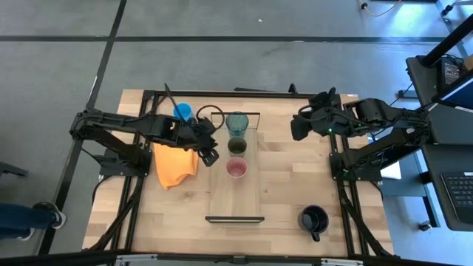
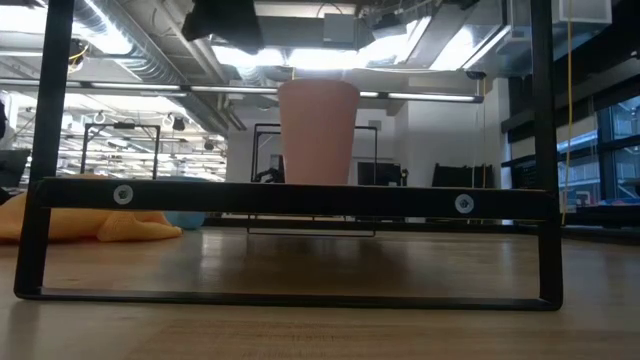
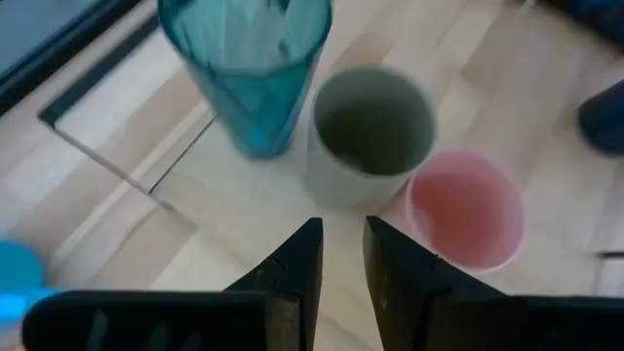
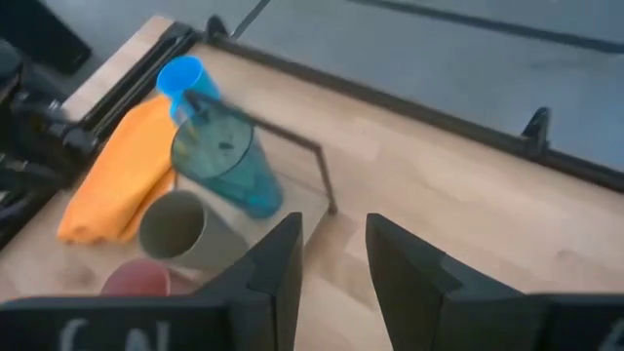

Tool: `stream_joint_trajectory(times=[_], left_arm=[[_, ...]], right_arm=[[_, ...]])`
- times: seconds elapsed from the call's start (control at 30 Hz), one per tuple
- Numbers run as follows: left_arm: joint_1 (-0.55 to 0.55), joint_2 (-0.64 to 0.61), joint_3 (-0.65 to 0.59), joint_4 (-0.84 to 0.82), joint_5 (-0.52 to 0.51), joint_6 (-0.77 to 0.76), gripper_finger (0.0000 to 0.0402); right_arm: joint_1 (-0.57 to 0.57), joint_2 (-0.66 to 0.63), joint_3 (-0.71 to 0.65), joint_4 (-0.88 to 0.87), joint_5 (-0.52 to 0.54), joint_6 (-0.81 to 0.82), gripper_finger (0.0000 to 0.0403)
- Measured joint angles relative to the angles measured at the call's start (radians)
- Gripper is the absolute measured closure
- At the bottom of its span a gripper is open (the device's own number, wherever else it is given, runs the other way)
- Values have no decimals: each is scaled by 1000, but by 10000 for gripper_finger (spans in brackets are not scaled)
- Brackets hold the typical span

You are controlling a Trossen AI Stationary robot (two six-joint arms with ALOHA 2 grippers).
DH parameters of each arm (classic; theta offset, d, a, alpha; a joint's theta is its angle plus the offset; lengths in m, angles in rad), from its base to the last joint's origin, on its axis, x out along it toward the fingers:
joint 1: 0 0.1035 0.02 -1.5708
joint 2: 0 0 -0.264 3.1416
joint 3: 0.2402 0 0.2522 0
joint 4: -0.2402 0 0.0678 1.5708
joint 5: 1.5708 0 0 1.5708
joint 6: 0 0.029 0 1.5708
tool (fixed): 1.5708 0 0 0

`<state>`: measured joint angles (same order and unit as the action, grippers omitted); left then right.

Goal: Stack small to large cups/mugs on shelf
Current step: Put the dark blue mug on the shelf

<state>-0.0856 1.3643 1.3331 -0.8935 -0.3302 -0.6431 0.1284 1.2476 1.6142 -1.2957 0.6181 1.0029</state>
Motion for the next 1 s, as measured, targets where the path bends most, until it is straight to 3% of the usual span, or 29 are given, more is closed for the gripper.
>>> stream_joint_trajectory(times=[0.2, 0.4, 0.57, 0.77, 1.0], left_arm=[[0, -64, 0, -4, 0, 52, 330], [-2, -120, 0, -6, 9, 110, 330], [-9, -154, 0, -6, 28, 163, 330], [-9, -171, 0, -6, 61, 221, 330], [4, -171, 0, -1, 114, 297, 330]], right_arm=[[0, 3, 0, 28, -80, -13, 286], [3, 22, 0, 16, -298, 5, 286], [36, 63, 0, -114, -407, 106, 286], [139, 140, 0, -267, -531, 248, 286], [344, 192, 0, -230, -536, 435, 286]])
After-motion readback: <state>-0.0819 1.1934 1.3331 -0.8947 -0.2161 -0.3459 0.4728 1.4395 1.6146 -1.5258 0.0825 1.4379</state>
